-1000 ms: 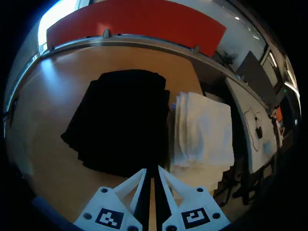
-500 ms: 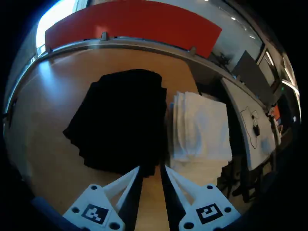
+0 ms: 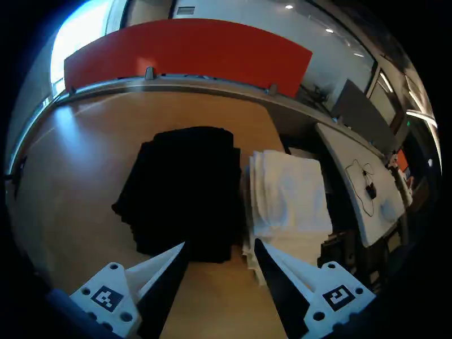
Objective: Fold towel
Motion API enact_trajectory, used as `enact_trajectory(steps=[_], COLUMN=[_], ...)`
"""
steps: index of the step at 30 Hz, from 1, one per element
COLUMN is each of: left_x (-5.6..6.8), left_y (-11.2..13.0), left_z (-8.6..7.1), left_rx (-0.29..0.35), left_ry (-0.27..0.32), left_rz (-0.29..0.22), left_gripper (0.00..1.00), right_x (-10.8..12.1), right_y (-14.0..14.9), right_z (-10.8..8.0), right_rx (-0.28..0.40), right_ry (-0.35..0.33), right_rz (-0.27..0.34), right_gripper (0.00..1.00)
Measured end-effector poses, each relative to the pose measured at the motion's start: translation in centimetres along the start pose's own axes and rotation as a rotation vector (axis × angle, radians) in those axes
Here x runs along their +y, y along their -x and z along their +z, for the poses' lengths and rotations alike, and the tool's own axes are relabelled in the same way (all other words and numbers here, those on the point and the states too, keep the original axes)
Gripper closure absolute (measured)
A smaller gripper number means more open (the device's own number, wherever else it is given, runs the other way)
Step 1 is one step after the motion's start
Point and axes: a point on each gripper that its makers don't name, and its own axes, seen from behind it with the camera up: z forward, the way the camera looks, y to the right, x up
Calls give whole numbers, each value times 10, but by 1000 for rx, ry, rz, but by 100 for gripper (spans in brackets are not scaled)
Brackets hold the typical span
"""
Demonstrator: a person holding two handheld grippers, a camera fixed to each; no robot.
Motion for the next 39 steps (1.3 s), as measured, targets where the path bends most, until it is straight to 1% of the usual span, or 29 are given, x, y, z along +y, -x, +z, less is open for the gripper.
enact_trajectory(steps=[6, 9, 12, 18, 21, 23, 30, 39], left_x=[-2, -3, -6, -12, -16, -19, -32, -54], left_y=[-6, -10, -16, -31, -40, -47, -71, -105], left_z=[-1, -2, -2, -2, -2, -2, -2, -3], left_rx=[17, 29, 46, 87, 111, 132, 208, 324], left_ry=[-1, -3, -6, -20, -26, -31, -55, -88], left_rz=[2, 0, -2, -8, -13, -17, -36, -60], left_gripper=[9, 9, 9, 9, 9, 9, 9, 9], right_x=[-8, -15, -22, -37, -42, -45, -58, -75], right_y=[-10, -21, -37, -72, -85, -92, -111, -144], right_z=[-7, -12, -19, -34, -41, -44, -57, -79], right_rx=[46, 95, 161, 297, 350, 380, 468, 574], right_ry=[3, 2, 2, -15, -21, -22, -14, 1], right_rz=[14, 32, 63, 148, 183, 195, 198, 209], right_gripper=[14, 14, 14, 14, 14, 14, 14, 14])
